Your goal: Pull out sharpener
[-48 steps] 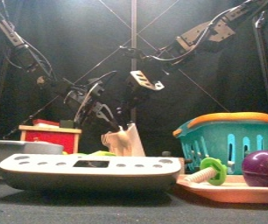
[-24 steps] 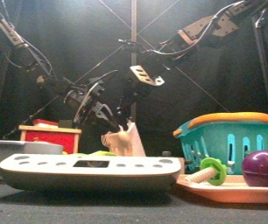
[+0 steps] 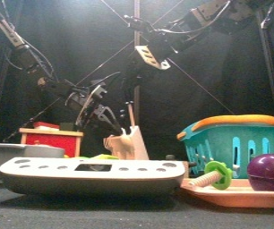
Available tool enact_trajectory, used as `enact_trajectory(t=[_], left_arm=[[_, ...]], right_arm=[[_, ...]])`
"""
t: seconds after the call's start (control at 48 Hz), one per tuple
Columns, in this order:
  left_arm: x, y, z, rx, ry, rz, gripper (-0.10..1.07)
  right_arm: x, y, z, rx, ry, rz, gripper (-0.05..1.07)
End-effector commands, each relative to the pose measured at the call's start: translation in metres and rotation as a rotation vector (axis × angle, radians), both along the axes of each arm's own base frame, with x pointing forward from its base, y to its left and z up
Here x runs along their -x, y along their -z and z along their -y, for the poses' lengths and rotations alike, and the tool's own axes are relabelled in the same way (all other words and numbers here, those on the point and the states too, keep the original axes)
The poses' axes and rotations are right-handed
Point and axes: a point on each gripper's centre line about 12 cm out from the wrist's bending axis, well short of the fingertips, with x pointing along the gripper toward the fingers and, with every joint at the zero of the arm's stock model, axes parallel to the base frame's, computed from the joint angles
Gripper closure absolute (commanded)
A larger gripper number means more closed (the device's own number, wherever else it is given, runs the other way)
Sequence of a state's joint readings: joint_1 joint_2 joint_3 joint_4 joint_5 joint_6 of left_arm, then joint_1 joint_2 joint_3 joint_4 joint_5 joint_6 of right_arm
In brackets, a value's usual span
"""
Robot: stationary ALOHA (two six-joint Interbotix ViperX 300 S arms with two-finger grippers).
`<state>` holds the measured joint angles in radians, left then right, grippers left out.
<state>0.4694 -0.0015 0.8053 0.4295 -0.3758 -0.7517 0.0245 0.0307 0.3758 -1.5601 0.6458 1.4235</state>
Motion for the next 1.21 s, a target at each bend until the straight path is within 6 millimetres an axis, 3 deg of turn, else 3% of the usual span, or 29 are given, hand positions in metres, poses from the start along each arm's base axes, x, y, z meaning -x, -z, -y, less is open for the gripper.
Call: enact_trajectory(t=[0.0, 0.688, 0.854, 1.042, 1.188], left_arm=[[-0.003, -0.007, -0.004, -0.01, -0.006, 0.019, 0.53], [-0.003, -0.007, -0.003, -0.01, -0.003, 0.019, 0.53], [-0.004, -0.008, -0.002, -0.011, 0.0, 0.022, 0.53], [-0.004, -0.007, -0.003, -0.01, -0.002, 0.021, 0.53], [-0.001, -0.017, -0.001, -0.02, -0.001, 0.043, 0.53]], right_arm=[[0.003, -0.041, -0.011, 0.01, -0.023, 0.104, 0.47], [0.005, -0.08, -0.044, 0.088, -0.047, 0.196, 0.47], [0.001, -0.073, -0.045, 0.09, -0.049, 0.182, 0.47], [-0.002, -0.084, -0.051, 0.105, -0.073, 0.211, 0.47], [-0.01, -0.065, -0.05, 0.074, -0.065, 0.181, 0.47]])
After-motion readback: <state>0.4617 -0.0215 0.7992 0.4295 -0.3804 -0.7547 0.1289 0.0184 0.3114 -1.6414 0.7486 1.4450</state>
